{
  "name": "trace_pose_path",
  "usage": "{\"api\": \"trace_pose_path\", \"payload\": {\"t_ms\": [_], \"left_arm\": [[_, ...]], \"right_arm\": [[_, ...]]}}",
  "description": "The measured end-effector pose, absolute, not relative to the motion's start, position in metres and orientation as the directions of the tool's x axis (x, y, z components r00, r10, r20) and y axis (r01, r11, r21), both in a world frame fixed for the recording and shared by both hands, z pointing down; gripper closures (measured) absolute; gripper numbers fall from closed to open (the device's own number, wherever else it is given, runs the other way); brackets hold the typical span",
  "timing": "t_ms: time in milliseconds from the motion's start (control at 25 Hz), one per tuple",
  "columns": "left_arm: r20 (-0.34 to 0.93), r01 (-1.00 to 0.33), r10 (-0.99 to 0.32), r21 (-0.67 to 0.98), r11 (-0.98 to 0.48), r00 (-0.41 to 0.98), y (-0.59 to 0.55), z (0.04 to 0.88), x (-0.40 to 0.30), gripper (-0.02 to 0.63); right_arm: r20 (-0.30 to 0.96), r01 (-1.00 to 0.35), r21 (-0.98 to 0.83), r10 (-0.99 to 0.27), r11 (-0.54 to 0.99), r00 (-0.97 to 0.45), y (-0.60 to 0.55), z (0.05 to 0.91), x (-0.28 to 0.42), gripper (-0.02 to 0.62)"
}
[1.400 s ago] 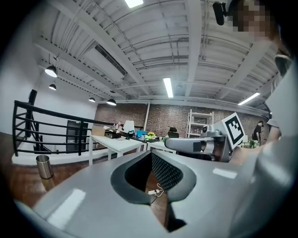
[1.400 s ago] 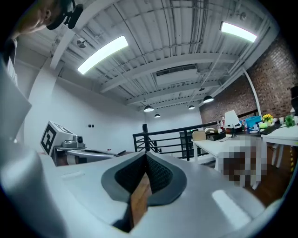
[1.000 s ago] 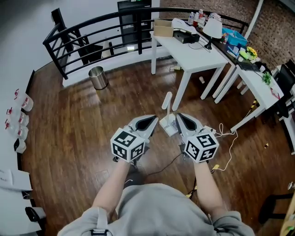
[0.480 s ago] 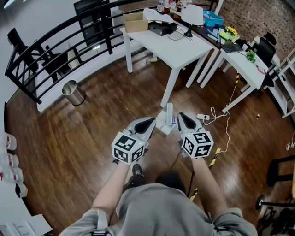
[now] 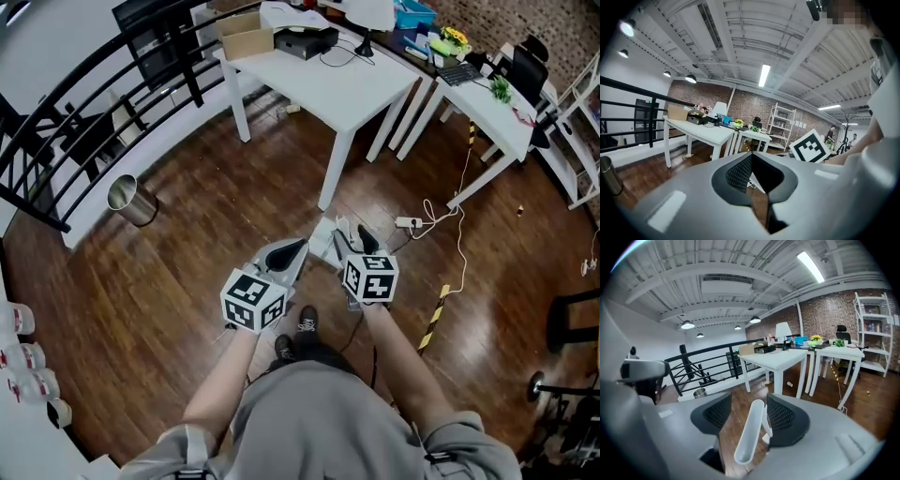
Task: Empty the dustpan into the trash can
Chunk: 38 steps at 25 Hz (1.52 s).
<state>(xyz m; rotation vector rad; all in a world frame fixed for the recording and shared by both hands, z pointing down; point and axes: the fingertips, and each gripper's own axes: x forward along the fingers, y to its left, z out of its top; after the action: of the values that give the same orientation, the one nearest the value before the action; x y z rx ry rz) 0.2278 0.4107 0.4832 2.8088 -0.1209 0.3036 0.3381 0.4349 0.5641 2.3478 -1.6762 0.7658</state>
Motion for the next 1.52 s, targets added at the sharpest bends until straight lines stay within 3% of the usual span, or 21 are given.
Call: {"api": "trace_pose_path", "payload": {"t_ms": [160,320,520,640,800,1160,1520], "left_arm": [[0.253,-0.125,-0.041,0.327,-0.937,0.967,0.393,0.497,0.235,0.601],[0.271,-0.132,-0.033,0.355,-0.925,0.962,0.379,0.513,0.246,0.601],[0.269,-0.118,-0.01,0.386,-0.915,0.963,0.377,0.522,0.257,0.601],[0.271,-0.108,0.005,0.4,-0.91,0.963,0.378,0.525,0.261,0.601],[0.27,-0.093,0.022,0.404,-0.91,0.963,0.382,0.526,0.267,0.601],[0.29,-0.103,0.021,0.404,-0.909,0.957,0.393,0.533,0.267,0.601],[0.324,-0.189,-0.062,0.38,-0.905,0.944,0.37,0.54,0.244,0.601]], "right_arm": [[0.59,-0.896,-0.102,-0.752,-0.432,0.295,0.411,0.611,0.358,0.343],[0.679,-0.892,-0.093,-0.684,-0.442,0.267,0.397,0.645,0.363,0.341],[0.713,-0.878,-0.083,-0.644,-0.471,0.278,0.401,0.651,0.375,0.392],[0.696,-0.866,-0.069,-0.646,-0.495,0.314,0.408,0.65,0.384,0.462],[0.654,-0.855,-0.061,-0.668,-0.514,0.355,0.425,0.645,0.401,0.485],[0.619,-0.949,-0.014,-0.748,-0.315,0.239,0.453,0.627,0.396,0.489],[0.553,-0.997,-0.048,-0.833,-0.063,0.026,0.43,0.569,0.366,0.489]]}}
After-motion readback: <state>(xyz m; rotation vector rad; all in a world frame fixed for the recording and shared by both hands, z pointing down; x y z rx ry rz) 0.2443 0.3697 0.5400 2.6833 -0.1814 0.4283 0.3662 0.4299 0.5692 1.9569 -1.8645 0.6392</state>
